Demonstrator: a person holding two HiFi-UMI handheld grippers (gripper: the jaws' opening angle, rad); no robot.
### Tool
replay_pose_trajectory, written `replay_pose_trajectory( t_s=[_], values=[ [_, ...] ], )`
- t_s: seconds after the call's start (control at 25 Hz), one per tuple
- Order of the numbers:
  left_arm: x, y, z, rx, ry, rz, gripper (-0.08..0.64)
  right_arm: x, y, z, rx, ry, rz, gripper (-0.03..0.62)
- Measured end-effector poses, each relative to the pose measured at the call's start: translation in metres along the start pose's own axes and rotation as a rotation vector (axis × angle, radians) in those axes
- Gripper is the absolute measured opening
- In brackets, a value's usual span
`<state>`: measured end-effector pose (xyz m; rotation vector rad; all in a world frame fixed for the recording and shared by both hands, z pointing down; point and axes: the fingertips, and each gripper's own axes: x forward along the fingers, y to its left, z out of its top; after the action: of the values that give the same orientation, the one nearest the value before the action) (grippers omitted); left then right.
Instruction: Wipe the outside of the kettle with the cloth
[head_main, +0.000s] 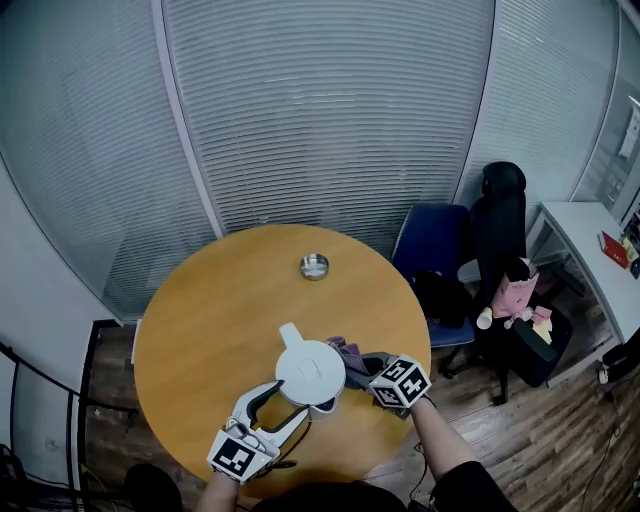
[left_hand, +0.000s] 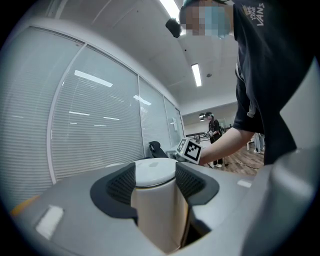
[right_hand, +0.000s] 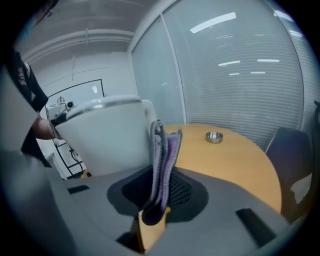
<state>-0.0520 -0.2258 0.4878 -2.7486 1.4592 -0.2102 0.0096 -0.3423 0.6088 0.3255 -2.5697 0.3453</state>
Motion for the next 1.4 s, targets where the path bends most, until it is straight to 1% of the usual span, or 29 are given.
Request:
replay_pose_trajectory(
  t_s=[0.16,0.32,0.48,0.56,0.6,0.68,0.72,0.76,0.88,0.92,1.0,1.08,1.16,1.24,1.32,1.4],
  values=[
    [0.000,0.000,0.001,-0.001,0.005,0.003,0.236,0.024,-0.009,-0.048,0.143,0.070,0.013,0.080],
    [0.000,0.000,0.001,-0.005,0.010,0.005,0.236,0.035,-0.013,-0.079,0.244,0.121,-0.018,0.080],
    [0.001,0.001,0.001,-0.013,0.010,0.002,0.236,0.035,-0.014,-0.085,0.296,0.098,-0.073,0.080],
    [0.001,0.003,0.003,-0.044,-0.002,-0.005,0.236,0.030,-0.014,-0.081,0.301,0.086,-0.112,0.080],
    [0.000,0.005,0.004,-0.070,-0.017,-0.012,0.236,0.026,-0.014,-0.077,0.314,0.066,-0.137,0.080],
    [-0.002,0.012,0.006,-0.120,-0.051,-0.034,0.236,0.014,-0.013,-0.066,0.373,-0.002,-0.198,0.080],
    [-0.003,0.013,0.007,-0.130,-0.058,-0.049,0.236,0.006,-0.012,-0.061,0.405,-0.043,-0.228,0.080],
    [-0.003,0.012,0.006,-0.120,-0.056,-0.063,0.236,-0.003,-0.009,-0.056,0.434,-0.087,-0.254,0.080],
    [-0.005,0.007,0.002,-0.030,-0.021,-0.095,0.236,-0.029,0.007,-0.045,0.518,-0.224,-0.313,0.080],
    [-0.007,0.006,0.002,-0.015,-0.011,-0.106,0.236,-0.037,0.014,-0.041,0.543,-0.263,-0.333,0.080],
    [-0.013,0.005,0.005,-0.004,-0.004,-0.114,0.236,-0.051,0.030,-0.037,0.575,-0.321,-0.373,0.080],
    [-0.021,0.008,0.006,0.010,-0.013,-0.095,0.236,-0.067,0.046,-0.035,0.599,-0.370,-0.414,0.080],
    [-0.030,0.007,0.001,-0.011,-0.017,-0.098,0.236,-0.082,0.061,-0.033,0.620,-0.417,-0.463,0.080],
    [-0.041,0.009,-0.006,-0.020,-0.019,-0.107,0.235,-0.093,0.075,-0.029,0.627,-0.452,-0.509,0.080],
    [-0.051,0.013,-0.009,-0.004,-0.027,-0.114,0.235,-0.102,0.093,-0.023,0.622,-0.480,-0.545,0.080],
    [-0.061,0.010,-0.012,-0.006,-0.036,-0.139,0.227,-0.110,0.111,-0.017,0.611,-0.508,-0.577,0.080]
  ],
)
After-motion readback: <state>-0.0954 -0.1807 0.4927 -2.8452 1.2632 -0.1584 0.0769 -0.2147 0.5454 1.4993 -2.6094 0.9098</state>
